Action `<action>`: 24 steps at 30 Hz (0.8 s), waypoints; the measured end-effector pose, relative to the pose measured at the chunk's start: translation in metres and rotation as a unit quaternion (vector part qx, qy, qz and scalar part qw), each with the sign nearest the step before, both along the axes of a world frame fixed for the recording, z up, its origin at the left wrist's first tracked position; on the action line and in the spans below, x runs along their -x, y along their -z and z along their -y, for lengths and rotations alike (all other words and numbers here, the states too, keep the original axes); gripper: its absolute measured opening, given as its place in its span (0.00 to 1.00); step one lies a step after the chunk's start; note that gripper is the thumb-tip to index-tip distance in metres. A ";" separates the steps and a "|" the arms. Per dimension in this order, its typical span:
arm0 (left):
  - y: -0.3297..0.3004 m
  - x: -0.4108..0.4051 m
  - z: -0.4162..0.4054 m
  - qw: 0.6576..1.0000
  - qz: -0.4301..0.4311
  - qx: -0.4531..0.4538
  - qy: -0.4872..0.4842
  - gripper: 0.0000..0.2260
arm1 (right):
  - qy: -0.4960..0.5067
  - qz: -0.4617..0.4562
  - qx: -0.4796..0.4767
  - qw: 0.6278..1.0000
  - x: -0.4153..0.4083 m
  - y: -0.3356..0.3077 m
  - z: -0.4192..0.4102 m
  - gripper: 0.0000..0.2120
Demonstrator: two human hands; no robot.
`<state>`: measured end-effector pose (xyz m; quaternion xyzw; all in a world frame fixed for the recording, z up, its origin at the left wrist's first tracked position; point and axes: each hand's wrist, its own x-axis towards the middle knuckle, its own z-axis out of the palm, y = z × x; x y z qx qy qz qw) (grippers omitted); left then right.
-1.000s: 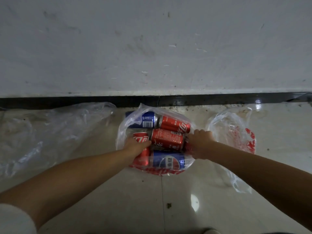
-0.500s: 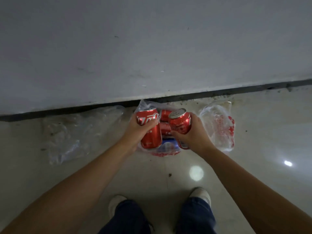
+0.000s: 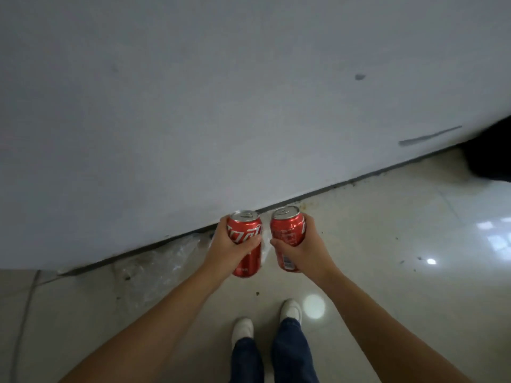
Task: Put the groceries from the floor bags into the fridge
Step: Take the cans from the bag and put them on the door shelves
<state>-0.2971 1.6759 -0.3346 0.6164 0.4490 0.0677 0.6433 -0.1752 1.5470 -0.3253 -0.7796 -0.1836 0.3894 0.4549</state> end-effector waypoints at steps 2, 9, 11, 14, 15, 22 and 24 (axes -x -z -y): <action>-0.045 -0.008 0.011 0.998 0.016 -0.032 0.048 0.27 | 0.036 0.018 -0.015 0.999 0.002 -0.044 0.022 0.34; -0.155 -0.050 0.065 0.965 0.094 -0.075 0.234 0.26 | 0.175 0.086 -0.049 0.980 0.011 -0.144 0.111 0.30; -0.174 -0.066 0.091 0.949 0.110 -0.087 0.282 0.26 | 0.223 0.097 -0.056 0.969 0.014 -0.162 0.144 0.31; -0.197 -0.086 0.147 0.924 0.139 -0.090 0.344 0.27 | 0.298 0.118 -0.052 0.946 0.026 -0.185 0.209 0.31; -0.204 -0.091 0.169 0.914 0.150 -0.087 0.367 0.27 | 0.327 0.123 -0.048 0.936 0.031 -0.190 0.234 0.31; -0.244 -0.097 0.373 0.830 0.191 -0.067 0.520 0.28 | 0.522 0.174 -0.020 0.835 0.100 -0.228 0.433 0.29; -0.251 -0.090 0.432 0.813 0.207 -0.048 0.541 0.26 | 0.554 0.192 -0.025 0.810 0.120 -0.238 0.481 0.30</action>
